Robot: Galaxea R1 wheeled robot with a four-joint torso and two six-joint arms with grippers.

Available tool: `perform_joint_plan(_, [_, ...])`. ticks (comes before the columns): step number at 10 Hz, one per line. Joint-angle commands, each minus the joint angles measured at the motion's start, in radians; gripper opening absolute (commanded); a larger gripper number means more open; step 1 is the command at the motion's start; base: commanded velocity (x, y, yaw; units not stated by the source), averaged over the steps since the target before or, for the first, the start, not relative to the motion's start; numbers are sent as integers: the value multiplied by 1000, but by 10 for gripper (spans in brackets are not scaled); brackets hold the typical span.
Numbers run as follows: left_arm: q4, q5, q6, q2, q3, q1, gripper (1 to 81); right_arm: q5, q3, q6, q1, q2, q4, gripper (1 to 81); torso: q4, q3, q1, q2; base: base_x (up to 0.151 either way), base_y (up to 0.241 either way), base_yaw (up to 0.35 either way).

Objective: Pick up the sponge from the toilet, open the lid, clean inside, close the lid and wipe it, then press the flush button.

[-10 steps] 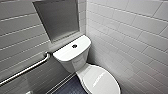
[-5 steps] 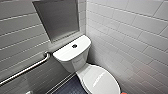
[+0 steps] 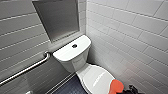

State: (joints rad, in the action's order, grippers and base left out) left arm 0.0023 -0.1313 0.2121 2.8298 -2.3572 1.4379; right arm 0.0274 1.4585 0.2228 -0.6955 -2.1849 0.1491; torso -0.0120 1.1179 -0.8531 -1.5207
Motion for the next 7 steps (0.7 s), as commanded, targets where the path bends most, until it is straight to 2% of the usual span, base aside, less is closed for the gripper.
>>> perform_joint_plan(1, [-12, -94, 7, -6, 9, 10, 811, 144, 103, 27, 179, -49, 38, 10, 0, 0, 0, 0, 0, 0, 0])
perform_joint_plan(4, [-13, -96, 4, -7, 1, 11, 811, 209, 245, 64, 280, -153, 37, 10, 0, 0, -1, 0, 0, 0, 0])
perform_joint_plan(7, [-13, -97, 4, -4, -14, 13, 811, 216, 324, 72, 342, -202, 38, 10, 0, 1, -1, 0, 0, 0, 0])
